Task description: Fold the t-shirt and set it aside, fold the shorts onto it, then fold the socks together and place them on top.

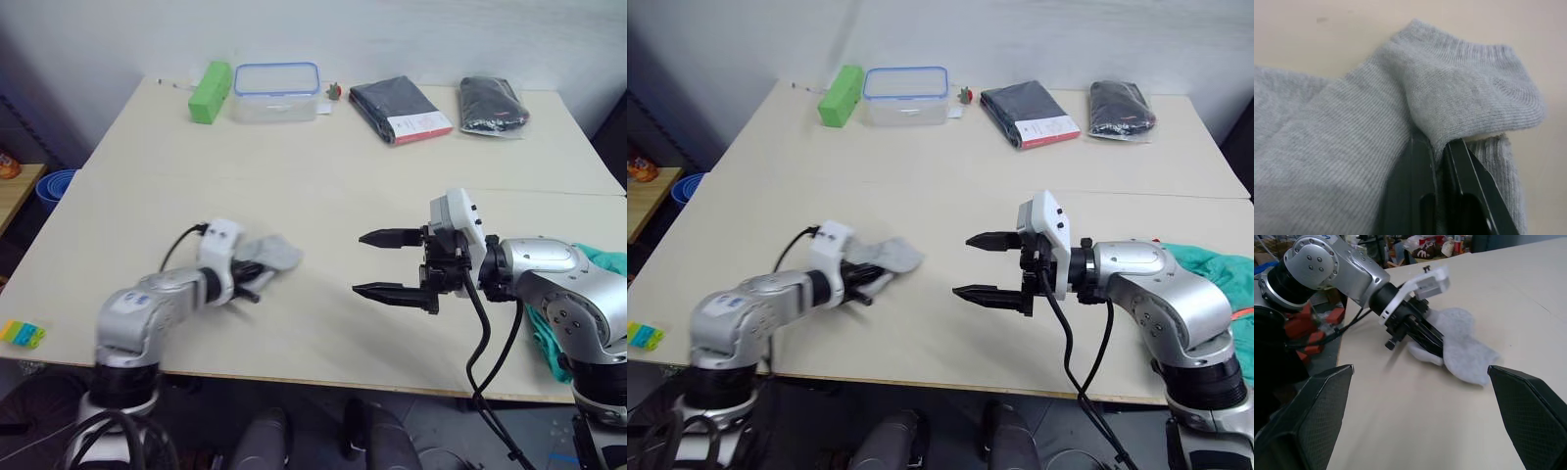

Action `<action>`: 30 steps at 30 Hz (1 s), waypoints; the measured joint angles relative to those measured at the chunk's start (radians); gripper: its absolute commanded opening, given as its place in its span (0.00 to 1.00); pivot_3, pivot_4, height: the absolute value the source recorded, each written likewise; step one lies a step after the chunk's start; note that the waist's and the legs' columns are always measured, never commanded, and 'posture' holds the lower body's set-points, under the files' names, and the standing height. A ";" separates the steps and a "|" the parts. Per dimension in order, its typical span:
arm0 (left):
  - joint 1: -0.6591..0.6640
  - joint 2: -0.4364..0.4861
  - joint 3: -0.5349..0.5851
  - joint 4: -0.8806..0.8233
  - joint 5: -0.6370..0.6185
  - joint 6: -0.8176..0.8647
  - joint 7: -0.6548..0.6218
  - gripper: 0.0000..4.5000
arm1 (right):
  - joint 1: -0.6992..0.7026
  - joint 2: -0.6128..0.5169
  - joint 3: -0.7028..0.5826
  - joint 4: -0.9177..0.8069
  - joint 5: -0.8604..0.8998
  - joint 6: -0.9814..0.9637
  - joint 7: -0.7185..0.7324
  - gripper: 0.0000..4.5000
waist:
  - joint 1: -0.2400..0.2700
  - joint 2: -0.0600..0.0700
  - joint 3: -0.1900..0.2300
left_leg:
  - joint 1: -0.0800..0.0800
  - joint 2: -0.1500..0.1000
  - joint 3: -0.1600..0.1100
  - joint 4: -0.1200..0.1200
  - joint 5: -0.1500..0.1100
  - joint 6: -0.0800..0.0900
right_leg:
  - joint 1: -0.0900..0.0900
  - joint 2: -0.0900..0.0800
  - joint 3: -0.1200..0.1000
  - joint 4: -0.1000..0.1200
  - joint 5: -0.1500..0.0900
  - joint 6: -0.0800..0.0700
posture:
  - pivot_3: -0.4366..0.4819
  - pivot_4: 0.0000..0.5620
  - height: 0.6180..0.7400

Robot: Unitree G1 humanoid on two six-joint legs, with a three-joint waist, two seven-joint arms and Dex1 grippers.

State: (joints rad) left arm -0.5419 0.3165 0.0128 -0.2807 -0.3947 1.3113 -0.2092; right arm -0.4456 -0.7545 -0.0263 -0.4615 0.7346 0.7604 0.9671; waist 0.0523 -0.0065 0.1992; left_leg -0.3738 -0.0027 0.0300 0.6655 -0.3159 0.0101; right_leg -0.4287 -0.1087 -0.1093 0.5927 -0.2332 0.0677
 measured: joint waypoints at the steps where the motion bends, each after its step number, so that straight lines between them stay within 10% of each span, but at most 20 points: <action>1: -0.041 -0.056 -0.005 0.039 0.016 0.016 0.032 0.00 | 0.011 -0.004 -0.001 -0.004 -0.010 -0.006 -0.004 1.00 | 0.001 0.000 0.000 | 0.000 0.000 0.002 0.000 0.000 0.000 | 0.000 0.001 0.000 0.000 0.000 0.001 | 0.48 0.27 1.00; 7: -0.111 -0.164 -0.023 0.103 0.052 0.039 0.097 0.00 | 0.046 -0.009 -0.001 -0.015 -0.053 -0.035 -0.040 1.00 | -0.002 -0.002 0.001 | 0.002 -0.001 0.007 0.001 -0.001 0.003 | 0.000 0.001 0.002 -0.004 0.002 0.004 | 0.48 0.27 1.00; 21: -0.101 -0.083 0.129 -0.041 -0.051 0.259 -0.017 0.92 | 0.051 0.000 0.000 -0.023 -0.054 -0.038 -0.103 1.00 | -0.008 -0.003 0.002 | 0.002 0.000 0.007 0.001 -0.001 0.002 | -0.001 0.000 0.004 -0.004 0.002 0.003 | 0.48 0.27 1.00; 30: -0.016 0.449 0.101 -0.201 -0.174 0.039 -0.387 0.99 | 0.066 -0.009 0.105 0.015 -0.243 -0.162 -0.090 1.00 | -0.029 -0.007 0.004 | 0.003 0.001 0.009 0.000 -0.002 -0.001 | -0.002 -0.001 0.006 -0.005 0.001 0.001 | 0.48 0.27 1.00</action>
State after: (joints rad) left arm -0.5579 0.7655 0.1139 -0.4813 -0.5687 1.3501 -0.5962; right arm -0.3800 -0.7638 0.0785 -0.4467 0.4915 0.5983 0.8771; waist 0.0232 -0.0130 0.2035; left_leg -0.3707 -0.0013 0.0388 0.6659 -0.3181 0.0095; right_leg -0.4311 -0.1092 -0.1036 0.5882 -0.2325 0.0690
